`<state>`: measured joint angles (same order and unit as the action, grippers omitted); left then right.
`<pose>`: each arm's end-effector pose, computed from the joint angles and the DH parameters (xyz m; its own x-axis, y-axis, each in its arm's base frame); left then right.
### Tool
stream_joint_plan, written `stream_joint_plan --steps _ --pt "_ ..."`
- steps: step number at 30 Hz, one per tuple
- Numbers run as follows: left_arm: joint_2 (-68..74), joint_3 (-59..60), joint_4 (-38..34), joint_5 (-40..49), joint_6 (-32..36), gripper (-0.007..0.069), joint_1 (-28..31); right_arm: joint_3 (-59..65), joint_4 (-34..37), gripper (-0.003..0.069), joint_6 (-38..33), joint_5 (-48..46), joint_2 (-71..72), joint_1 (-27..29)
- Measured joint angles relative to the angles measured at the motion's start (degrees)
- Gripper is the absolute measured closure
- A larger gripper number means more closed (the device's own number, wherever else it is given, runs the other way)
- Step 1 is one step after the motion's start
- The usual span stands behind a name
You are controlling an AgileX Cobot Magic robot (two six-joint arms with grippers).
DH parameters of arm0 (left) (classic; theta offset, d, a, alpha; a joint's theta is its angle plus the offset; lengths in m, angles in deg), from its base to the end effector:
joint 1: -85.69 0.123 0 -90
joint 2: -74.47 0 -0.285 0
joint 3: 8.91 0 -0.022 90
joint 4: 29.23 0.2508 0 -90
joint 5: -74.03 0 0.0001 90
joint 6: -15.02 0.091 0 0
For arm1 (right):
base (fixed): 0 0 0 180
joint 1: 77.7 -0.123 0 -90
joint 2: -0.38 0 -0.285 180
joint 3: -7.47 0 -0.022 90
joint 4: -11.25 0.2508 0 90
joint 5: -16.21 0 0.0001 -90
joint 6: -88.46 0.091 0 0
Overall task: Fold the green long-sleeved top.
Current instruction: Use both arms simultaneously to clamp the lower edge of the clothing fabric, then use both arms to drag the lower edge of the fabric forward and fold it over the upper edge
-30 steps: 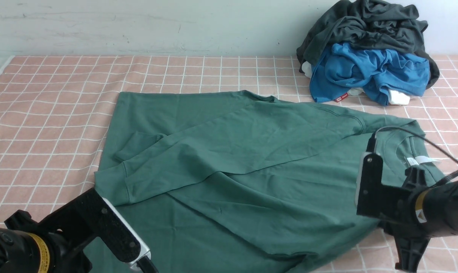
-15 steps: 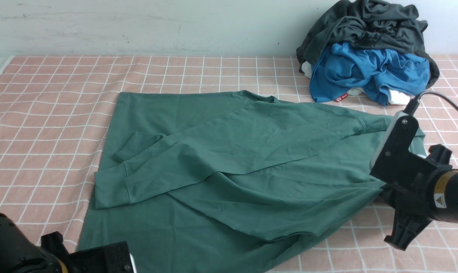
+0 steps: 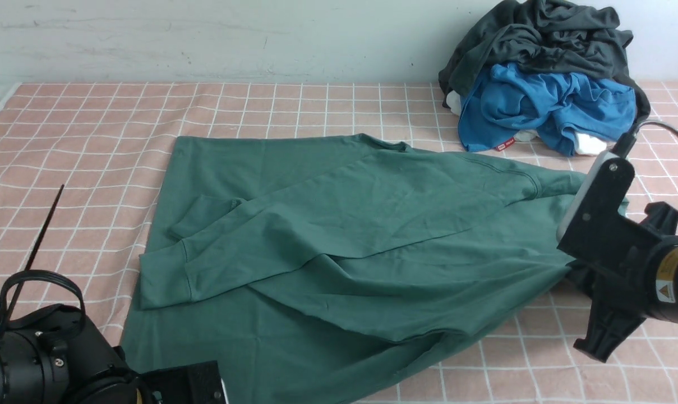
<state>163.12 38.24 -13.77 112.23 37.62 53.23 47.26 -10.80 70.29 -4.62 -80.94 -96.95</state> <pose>0.1724 -0.0919 0.1544 -0.3943 0.9190 -0.0068 0.8991 0.3872 0.2041 0.2309 0.0677 0.2243 -0.4123 -0.8032 -0.4299 -0.6497 0.5900 -0.4794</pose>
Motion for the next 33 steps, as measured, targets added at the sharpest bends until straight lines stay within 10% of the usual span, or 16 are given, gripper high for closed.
stream_joint_plan --steps 10,20,33 --pt "-9.49 -9.45 6.62 10.02 -18.49 0.0623 0.22 0.0 -0.77 0.0654 0.0 -1.75 3.86 0.0" --pt "2.17 -28.59 24.48 -5.59 -45.83 0.0623 13.37 -4.13 -3.28 0.0654 0.0 6.69 -6.79 4.2" --pt "39.03 -66.84 27.45 -9.45 -49.75 0.0623 21.78 -37.8 -9.44 0.0643 0.0 10.53 -37.45 7.86"
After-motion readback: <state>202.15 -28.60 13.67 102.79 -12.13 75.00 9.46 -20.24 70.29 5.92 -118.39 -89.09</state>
